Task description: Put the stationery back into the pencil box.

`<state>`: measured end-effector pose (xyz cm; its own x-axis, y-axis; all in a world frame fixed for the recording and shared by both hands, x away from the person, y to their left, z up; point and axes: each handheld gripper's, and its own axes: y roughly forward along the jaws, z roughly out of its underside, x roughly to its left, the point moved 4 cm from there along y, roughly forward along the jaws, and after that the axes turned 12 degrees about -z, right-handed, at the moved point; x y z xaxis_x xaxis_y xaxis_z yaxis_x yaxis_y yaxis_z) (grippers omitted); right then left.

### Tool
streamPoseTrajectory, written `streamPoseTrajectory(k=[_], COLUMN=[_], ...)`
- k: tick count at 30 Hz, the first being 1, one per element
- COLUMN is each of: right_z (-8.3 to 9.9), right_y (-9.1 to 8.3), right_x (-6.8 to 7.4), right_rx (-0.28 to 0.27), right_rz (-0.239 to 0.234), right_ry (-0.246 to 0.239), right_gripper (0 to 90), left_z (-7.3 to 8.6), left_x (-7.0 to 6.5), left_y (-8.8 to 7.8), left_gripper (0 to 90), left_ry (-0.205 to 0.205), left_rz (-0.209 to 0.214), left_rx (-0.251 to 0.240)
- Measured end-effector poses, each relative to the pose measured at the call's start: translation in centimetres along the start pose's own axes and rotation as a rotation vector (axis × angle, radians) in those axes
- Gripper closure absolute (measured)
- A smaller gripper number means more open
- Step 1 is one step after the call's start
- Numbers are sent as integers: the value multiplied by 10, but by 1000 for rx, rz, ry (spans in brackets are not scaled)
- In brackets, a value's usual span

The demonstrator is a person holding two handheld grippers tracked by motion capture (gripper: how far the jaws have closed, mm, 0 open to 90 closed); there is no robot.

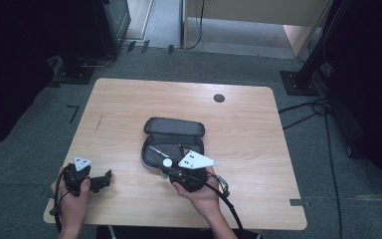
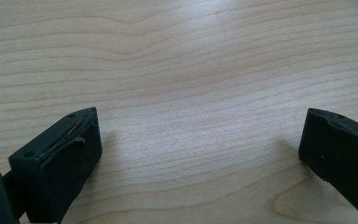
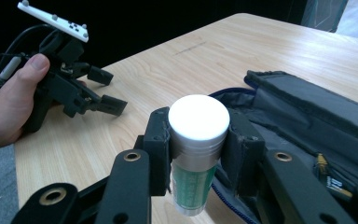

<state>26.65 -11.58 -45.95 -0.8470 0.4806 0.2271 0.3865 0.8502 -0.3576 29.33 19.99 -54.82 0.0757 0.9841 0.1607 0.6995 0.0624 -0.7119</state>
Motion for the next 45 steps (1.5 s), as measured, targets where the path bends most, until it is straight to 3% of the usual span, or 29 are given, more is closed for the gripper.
streamPoseTrajectory(k=[16, 31, 45], right_z=[-10, -13, -4], right_y=[-13, -22, -10], right_x=[-9, -28, -51], right_rx=[-28, -56, -36], right_rz=[37, 97, 158], right_ry=[4, 19, 33], right_gripper=[655, 656, 656], left_z=[0, 0, 0], left_x=[0, 0, 0], left_y=[0, 0, 0], left_gripper=[0, 0, 0], left_ry=[0, 0, 0], left_rz=[0, 0, 0], left_rx=[0, 0, 0])
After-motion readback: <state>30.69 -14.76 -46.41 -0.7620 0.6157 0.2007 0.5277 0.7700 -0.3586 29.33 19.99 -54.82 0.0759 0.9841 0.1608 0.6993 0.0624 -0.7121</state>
